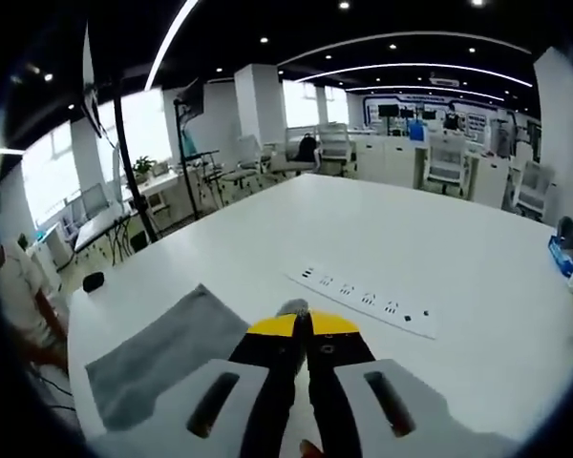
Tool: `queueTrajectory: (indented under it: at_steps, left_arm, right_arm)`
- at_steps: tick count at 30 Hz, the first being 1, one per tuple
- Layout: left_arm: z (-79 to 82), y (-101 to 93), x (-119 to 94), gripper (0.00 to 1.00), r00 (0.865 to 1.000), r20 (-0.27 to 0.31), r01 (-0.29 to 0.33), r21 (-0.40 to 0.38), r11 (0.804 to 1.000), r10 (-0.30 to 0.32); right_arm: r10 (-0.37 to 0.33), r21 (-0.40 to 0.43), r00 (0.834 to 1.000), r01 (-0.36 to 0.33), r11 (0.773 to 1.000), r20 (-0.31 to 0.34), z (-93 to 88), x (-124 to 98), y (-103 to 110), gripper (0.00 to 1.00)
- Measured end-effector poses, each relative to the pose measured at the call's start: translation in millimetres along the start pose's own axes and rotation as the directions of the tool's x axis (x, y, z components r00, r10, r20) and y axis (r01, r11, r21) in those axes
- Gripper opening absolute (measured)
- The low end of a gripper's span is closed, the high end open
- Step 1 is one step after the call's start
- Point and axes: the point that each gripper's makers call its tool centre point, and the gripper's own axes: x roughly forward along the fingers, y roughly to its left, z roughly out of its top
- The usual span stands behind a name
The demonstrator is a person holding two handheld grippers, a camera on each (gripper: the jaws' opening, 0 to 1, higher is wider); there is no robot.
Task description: Fold the towel on the table until its edges align and the towel forms a compact rectangular stack.
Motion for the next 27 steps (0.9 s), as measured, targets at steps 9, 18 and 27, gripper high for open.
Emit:
queueTrajectory:
  at_steps: [9,18,27]
  left_arm:
    - [0.0,24.3,-25,0.02,0.995,0.022,-0.092,-0.005,0.996,0.092]
    - [2.1,54.4,-53,0.02,0.980,0.047,-0.193,-0.034,0.981,0.195]
    - [-4.9,81.2,-77,0.02,0.953,0.028,-0.298,-0.056,0.953,0.300]
  right_arm:
    - [0.026,0.018,1.000,-0.026,1.000,0.002,8.5,13,20,0.01]
    - [0.042,0.048,0.999,-0.042,0.998,0.015,20.9,30,37,0.01]
    - [0.074,0.046,0.997,-0.075,0.996,0.016,22.3,42,62,0.01]
